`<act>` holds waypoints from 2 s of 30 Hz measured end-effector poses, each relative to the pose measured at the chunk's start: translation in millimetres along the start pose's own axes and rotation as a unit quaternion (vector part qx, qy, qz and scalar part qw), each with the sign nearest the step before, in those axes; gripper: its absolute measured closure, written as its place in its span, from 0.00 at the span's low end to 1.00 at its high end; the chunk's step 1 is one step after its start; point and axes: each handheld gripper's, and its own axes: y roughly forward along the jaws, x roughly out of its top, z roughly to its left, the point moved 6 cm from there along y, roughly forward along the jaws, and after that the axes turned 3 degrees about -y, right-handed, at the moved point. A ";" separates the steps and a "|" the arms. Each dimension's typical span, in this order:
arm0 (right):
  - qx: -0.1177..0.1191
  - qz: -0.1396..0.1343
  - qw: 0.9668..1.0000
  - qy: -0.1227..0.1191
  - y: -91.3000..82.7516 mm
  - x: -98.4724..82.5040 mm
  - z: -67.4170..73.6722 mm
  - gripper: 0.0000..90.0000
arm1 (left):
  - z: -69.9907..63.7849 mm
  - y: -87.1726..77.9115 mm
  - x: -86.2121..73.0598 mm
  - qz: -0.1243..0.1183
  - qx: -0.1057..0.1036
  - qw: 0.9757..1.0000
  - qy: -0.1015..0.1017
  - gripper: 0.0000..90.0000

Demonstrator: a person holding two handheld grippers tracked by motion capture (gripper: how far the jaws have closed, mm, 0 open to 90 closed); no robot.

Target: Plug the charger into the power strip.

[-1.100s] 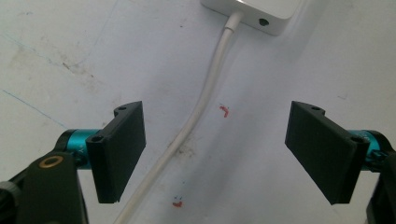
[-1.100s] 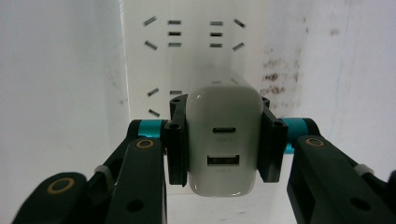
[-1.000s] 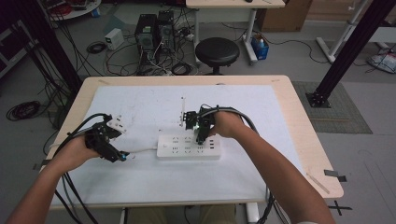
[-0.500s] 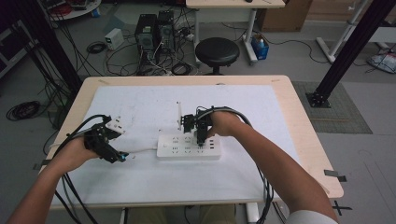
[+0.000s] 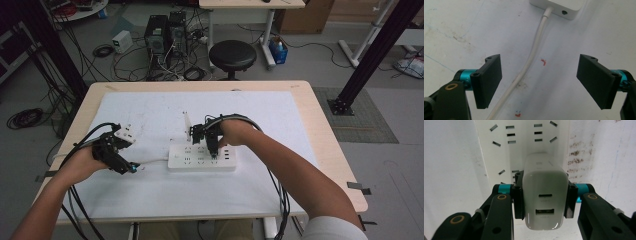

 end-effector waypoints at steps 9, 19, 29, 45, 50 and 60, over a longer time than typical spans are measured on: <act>0.011 -0.020 1.000 0.011 2.7 -1.3 -1.5 0.69 | -1.5 4.1 2.5 -0.008 -0.006 1.000 0.001 0.23; 0.003 -0.034 0.999 0.014 4.7 -3.8 0.2 0.68 | -3.6 0.4 3.0 -0.011 -0.003 1.000 0.001 0.23; 0.041 -0.147 0.980 0.127 -21.6 -16.6 -10.3 0.22 | -5.1 -2.5 1.7 -0.020 0.001 1.000 -0.008 0.23; -0.007 -0.118 0.972 0.202 -44.0 -44.3 -8.0 0.01 | -7.6 -8.8 2.3 -0.020 0.006 1.000 -0.006 0.23; -0.025 -0.130 0.964 0.229 -56.9 -63.7 -2.5 0.01 | -6.7 -12.5 3.4 -0.024 0.013 1.000 -0.014 0.23; -0.027 -0.199 0.934 0.297 -75.5 -126.9 19.0 0.01 | -3.2 -21.2 13.6 -0.033 0.035 0.998 -0.029 0.23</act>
